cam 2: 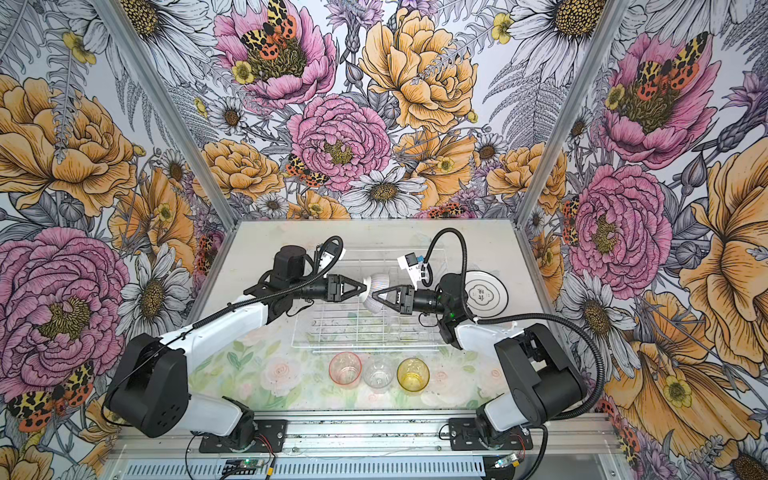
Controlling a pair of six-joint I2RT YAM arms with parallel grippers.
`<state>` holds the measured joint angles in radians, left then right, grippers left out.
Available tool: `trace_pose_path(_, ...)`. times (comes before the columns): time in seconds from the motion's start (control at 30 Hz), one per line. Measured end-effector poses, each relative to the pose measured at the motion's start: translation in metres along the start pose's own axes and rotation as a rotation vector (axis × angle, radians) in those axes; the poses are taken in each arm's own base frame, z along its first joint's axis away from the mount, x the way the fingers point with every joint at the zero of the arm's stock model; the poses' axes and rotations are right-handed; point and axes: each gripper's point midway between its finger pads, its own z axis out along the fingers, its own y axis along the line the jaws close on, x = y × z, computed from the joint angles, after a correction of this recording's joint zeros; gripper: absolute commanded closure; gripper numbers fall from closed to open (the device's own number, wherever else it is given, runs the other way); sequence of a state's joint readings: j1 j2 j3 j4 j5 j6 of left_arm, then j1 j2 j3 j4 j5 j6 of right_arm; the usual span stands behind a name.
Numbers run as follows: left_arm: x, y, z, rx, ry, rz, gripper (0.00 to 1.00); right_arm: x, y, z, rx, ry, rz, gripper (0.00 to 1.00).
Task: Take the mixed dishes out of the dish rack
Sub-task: 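Close the right gripper on the bowl rim held by the left gripper, then open and withdraw the left gripper while the right gripper pulls the bowl away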
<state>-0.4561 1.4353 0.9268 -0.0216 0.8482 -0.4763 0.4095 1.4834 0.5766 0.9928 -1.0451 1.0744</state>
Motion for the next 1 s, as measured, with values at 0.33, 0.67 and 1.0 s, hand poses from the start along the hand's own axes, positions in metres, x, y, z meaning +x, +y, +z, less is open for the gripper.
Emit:
trace_pose_path(0.33,0.009,0.002,0.003,-0.021,0.029,0.006,0.25,0.002,-0.002,0.000,0.007,0.009,0.027,1.00)
trace_pose_path(0.67,0.004,-0.009,-0.014,-0.051,-0.001,0.057,0.17,0.013,-0.016,-0.001,0.064,0.041,0.085,1.00)
trace_pose_path(1.0,-0.020,-0.007,-0.067,-0.216,-0.136,0.096,0.17,-0.006,0.004,0.000,0.235,0.099,-0.068,1.00)
